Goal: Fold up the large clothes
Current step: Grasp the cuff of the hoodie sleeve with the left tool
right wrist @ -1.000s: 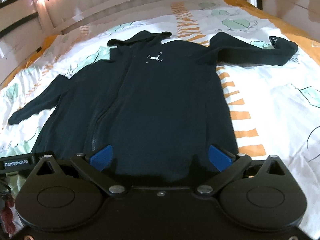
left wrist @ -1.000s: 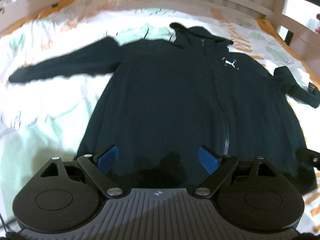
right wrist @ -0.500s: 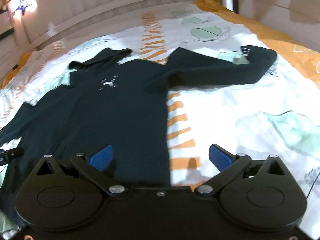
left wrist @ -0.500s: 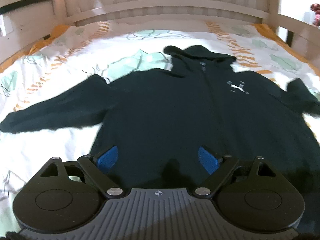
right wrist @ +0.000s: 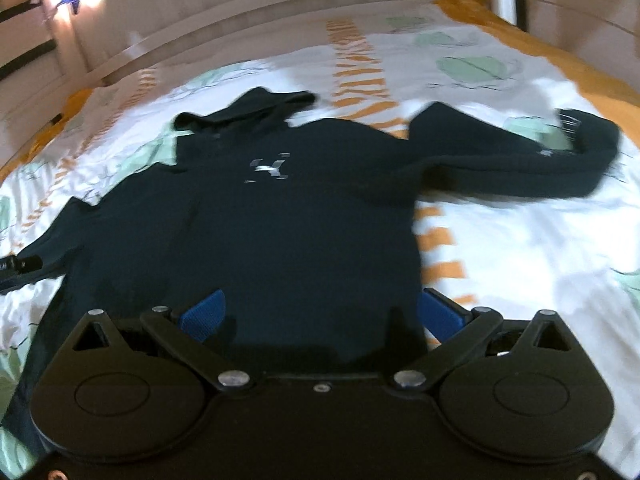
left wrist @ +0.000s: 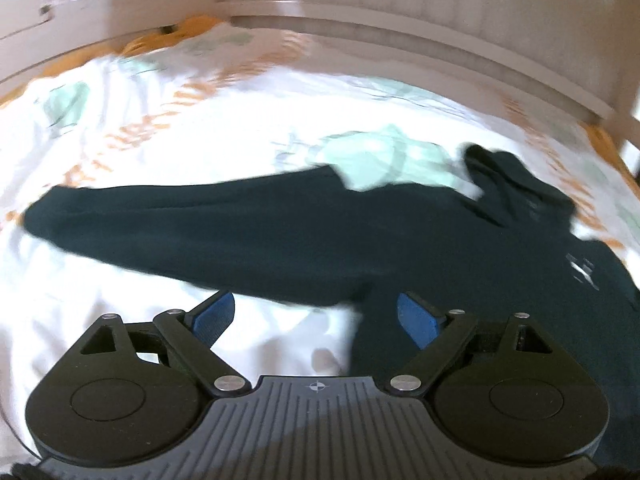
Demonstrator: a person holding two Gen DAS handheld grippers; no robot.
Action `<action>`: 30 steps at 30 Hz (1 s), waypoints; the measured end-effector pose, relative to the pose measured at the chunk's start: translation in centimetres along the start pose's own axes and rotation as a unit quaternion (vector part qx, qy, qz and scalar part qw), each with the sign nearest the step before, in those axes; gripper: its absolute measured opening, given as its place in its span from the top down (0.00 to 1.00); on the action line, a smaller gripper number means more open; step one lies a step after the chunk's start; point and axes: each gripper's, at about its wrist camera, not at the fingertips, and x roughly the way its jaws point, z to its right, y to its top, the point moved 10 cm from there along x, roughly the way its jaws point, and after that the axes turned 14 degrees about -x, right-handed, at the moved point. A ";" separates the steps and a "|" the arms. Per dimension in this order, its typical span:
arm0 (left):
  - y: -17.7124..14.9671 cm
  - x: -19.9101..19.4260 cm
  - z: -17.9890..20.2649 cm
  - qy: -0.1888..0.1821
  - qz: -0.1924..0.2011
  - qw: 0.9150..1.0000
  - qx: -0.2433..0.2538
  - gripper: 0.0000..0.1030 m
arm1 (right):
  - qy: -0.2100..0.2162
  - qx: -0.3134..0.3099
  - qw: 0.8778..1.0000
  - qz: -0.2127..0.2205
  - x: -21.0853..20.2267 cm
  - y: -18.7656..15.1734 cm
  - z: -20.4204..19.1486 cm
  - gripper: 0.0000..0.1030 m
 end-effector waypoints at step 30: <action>5.6 8.7 -16.4 0.046 -0.032 0.983 -0.173 0.05 | 0.076 -0.164 0.982 0.055 13.0 9.2 -19.7 0.01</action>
